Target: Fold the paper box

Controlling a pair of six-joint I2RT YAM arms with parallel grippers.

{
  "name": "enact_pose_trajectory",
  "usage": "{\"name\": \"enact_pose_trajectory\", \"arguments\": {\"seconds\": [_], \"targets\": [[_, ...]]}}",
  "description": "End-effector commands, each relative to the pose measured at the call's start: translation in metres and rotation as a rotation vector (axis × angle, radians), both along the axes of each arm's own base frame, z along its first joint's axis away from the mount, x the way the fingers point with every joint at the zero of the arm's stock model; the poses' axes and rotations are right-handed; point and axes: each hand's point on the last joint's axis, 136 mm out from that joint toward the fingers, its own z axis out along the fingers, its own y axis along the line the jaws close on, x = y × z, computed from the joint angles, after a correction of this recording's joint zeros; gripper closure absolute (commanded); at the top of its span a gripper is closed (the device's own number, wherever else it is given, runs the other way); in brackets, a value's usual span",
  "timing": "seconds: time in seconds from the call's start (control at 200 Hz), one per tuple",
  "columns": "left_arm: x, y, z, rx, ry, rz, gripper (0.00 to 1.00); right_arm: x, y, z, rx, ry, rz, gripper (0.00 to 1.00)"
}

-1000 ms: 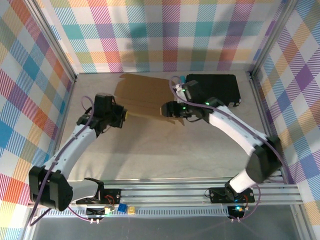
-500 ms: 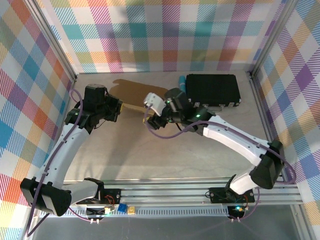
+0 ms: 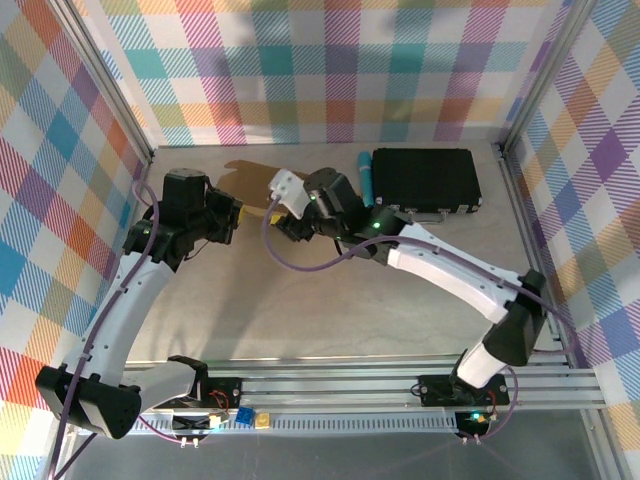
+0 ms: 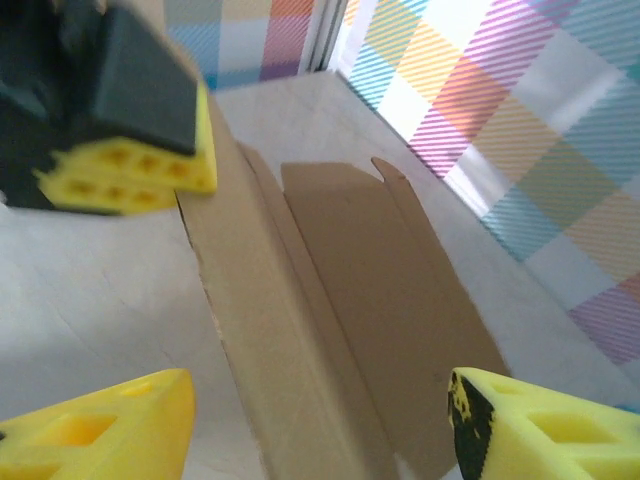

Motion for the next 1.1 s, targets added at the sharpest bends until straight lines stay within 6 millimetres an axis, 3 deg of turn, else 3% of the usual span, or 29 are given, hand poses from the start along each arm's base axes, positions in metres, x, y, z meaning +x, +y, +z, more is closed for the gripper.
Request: {"name": "enact_pose_trajectory", "arguments": {"seconds": [0.0,0.135,0.265,0.39,0.435,0.56,0.645,0.835,1.095], "targets": [[0.007,-0.003,0.034,-0.076,-0.105,0.039,1.00,-0.025,-0.028,0.038,0.383,0.370,-0.217,0.35],[0.023,-0.009,0.054,-0.150,-0.186,0.091,1.00,-0.034,-0.035,0.029,0.715,0.763,-0.421,0.42],[0.035,-0.020,0.068,-0.220,-0.231,0.112,1.00,-0.017,-0.040,0.022,0.962,1.019,-0.598,0.46],[0.041,-0.031,0.074,-0.271,-0.245,0.122,1.00,0.004,-0.025,0.015,1.261,1.203,-0.686,0.45],[0.044,-0.034,0.084,-0.293,-0.281,0.119,1.00,0.016,-0.020,0.018,1.328,1.198,-0.698,0.44],[0.042,-0.038,0.089,-0.298,-0.289,0.112,1.00,0.044,-0.019,0.033,1.460,1.092,-0.715,0.43],[0.040,-0.040,0.088,-0.305,-0.284,0.107,1.00,0.055,-0.019,0.033,1.488,1.059,-0.728,0.44],[0.034,-0.038,0.088,-0.306,-0.285,0.110,1.00,0.061,-0.019,0.034,1.528,1.034,-0.692,0.49],[0.034,-0.042,0.092,-0.341,-0.280,0.119,1.00,0.065,-0.021,0.035,1.595,1.016,-0.670,0.48]]}}
